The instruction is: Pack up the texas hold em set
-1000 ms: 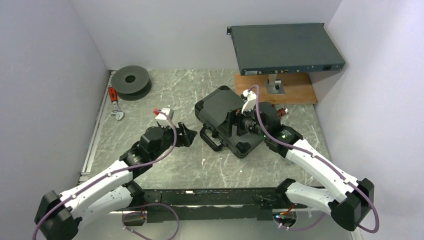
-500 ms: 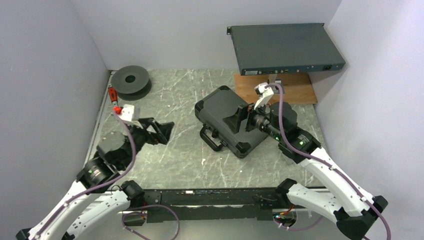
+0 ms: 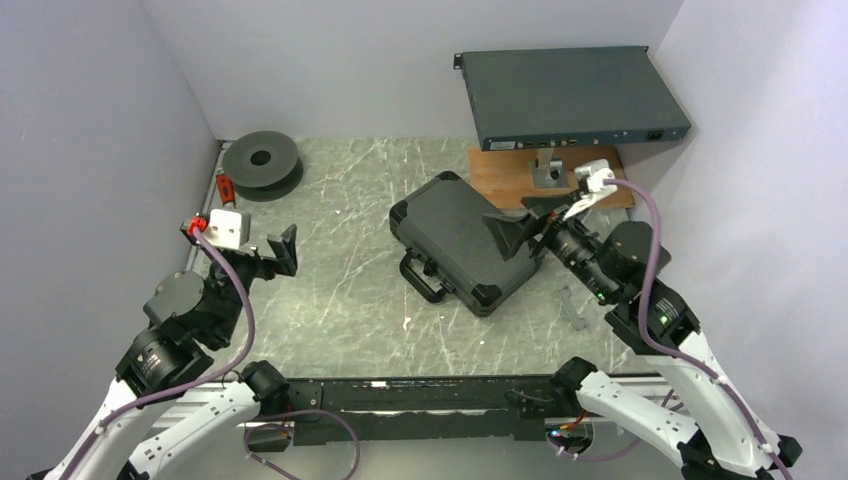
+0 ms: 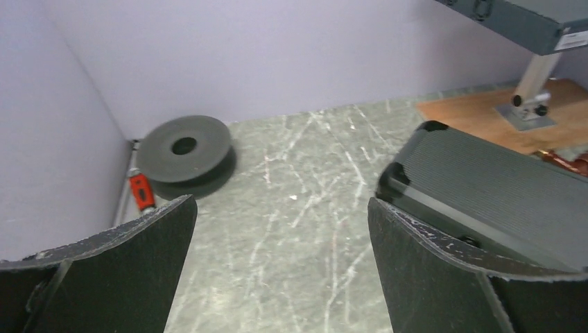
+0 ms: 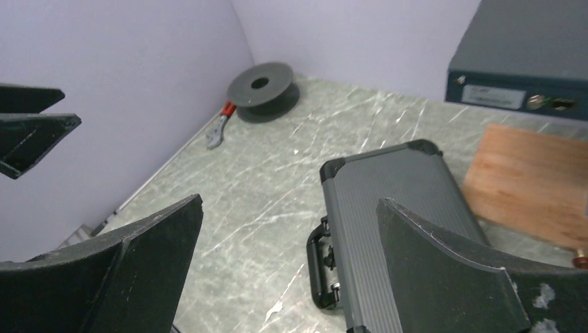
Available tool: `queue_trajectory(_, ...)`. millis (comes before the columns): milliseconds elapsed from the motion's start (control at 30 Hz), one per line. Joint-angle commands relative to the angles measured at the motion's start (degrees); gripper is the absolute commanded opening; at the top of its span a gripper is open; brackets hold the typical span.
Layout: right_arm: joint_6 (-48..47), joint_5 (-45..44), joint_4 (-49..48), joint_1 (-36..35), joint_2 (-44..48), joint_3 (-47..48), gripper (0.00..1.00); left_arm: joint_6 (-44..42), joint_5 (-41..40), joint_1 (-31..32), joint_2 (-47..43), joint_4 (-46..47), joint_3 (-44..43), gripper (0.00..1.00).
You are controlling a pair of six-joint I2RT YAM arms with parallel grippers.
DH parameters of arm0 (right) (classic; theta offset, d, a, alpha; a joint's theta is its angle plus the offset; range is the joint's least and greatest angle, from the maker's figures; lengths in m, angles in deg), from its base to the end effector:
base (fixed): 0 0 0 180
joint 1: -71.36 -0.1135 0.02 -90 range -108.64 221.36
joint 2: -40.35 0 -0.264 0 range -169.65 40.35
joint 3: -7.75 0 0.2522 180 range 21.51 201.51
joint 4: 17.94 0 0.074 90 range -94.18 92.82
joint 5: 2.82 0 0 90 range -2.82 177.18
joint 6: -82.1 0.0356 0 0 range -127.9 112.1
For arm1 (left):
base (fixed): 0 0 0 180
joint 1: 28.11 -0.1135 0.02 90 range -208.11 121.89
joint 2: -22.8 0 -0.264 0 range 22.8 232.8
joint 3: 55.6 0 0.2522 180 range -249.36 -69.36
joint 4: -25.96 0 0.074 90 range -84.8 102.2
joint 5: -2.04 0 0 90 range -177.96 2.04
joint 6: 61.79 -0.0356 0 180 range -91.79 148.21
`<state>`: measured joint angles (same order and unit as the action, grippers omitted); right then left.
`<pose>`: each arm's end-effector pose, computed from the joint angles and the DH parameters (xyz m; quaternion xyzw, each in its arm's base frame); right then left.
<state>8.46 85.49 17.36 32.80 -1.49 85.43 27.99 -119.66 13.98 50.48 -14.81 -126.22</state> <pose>0.1081 0.0848 0.4383 -0.1252 0.6925 0.3184 0.6351 0.0682 -0.0364 0.4119 0.0573 0.6933 -0.0707 0.7149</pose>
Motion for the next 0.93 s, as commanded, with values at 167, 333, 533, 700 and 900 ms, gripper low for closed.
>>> queue_trajectory(167,-4.64,-9.94,-3.62,-0.28,7.21,-1.55,1.00,-7.53,-5.06,-0.09,-5.06,7.94,9.00,1.00)
queue_trajectory(333,-5.45,-13.98,-5.83,-0.28,9.38,-3.57,1.00,-7.17,-6.76,-0.12,-7.12,8.32,12.37,1.00)
queue_trajectory(533,-6.17,-19.89,-10.70,-0.28,11.20,-6.53,1.00,-7.64,-8.35,-0.08,-8.49,9.50,13.51,1.00)
queue_trajectory(700,-7.63,-17.08,-16.14,-0.27,12.35,-9.42,1.00,-7.99,-8.69,-0.12,-8.78,9.36,13.88,1.00)
queue_trajectory(900,-8.38,-15.30,-16.01,-0.25,12.11,-9.46,1.00,-8.21,-8.44,-0.08,-8.94,9.68,14.32,1.00)
